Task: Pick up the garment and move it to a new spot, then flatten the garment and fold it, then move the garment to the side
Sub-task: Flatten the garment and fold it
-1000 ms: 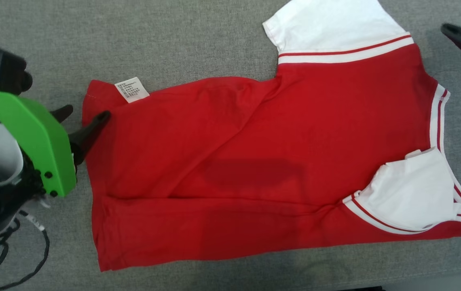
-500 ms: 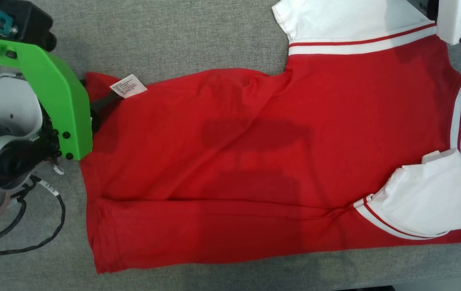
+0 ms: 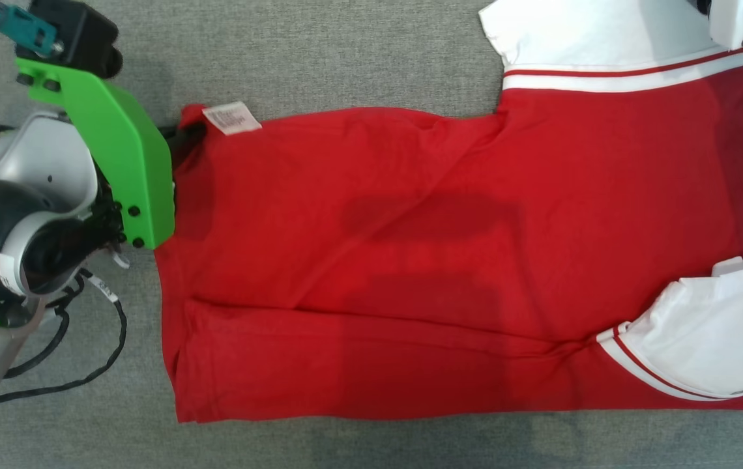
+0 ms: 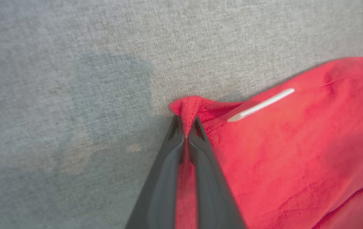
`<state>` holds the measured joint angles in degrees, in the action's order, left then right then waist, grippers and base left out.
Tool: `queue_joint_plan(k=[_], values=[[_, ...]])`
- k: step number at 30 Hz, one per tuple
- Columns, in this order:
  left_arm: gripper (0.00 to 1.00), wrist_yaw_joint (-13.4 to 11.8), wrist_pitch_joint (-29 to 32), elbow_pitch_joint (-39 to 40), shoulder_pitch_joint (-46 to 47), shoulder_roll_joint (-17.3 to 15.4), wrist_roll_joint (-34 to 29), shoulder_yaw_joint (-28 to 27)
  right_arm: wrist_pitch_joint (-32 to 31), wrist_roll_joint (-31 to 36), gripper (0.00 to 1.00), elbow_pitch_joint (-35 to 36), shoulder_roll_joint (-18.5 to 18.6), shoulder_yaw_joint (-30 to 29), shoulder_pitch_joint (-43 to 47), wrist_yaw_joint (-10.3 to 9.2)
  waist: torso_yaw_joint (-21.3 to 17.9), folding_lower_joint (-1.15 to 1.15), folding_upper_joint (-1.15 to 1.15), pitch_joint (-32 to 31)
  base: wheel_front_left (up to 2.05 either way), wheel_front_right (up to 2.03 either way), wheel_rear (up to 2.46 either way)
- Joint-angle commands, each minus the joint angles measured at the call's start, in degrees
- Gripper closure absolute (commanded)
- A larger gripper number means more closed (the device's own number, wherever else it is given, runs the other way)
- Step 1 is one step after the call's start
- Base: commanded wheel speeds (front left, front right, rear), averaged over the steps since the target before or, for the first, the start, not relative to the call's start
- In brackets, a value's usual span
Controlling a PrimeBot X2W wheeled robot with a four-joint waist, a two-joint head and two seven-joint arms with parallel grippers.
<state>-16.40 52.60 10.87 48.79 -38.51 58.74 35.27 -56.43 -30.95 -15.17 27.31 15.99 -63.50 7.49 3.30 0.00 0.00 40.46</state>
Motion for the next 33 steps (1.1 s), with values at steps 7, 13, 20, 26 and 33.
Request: queue_joint_plan(k=[7, 13, 20, 26, 33], values=[[1.0, -0.2, -1.7, -1.9, 1.4, 0.2, -0.6, -1.4, 3.5, -1.8, 1.0, -1.9, -0.7, 0.8, -1.0, 0.01, 0.7, 0.0, 0.0, 0.4, 0.0, 0.0, 0.0], [1.0, -0.9, -2.7, -0.9, -0.5, -0.8, 0.4, -2.8, 7.8, -3.2, 1.0, -1.9, 1.2, -1.7, -3.2, 0.0, -0.3, 0.0, 0.0, -0.6, 0.0, 0.0, 0.0], [1.0, -2.0, -3.9, 0.2, -2.9, -2.6, 0.8, -4.3, 9.9, -4.4, 1.0, -1.3, 4.5, -3.1, -0.9, -0.01, -1.4, 0.0, 0.0, -1.6, 0.0, 0.0, 0.0], [1.0, -2.5, -5.5, 1.0, -4.2, -3.2, 0.8, -5.6, 14.8, -5.6, 1.0, 0.7, 5.5, -2.4, 1.5, -0.01, -2.2, 0.0, 0.0, -2.0, 0.0, 0.0, 0.0], [1.0, -2.6, -7.4, 2.3, -5.6, -1.7, 1.0, -5.8, 21.6, -8.9, 1.0, 5.0, 6.0, -0.9, 4.9, -0.01, -2.6, 0.0, 0.0, -2.8, 0.0, 0.0, 0.0]])
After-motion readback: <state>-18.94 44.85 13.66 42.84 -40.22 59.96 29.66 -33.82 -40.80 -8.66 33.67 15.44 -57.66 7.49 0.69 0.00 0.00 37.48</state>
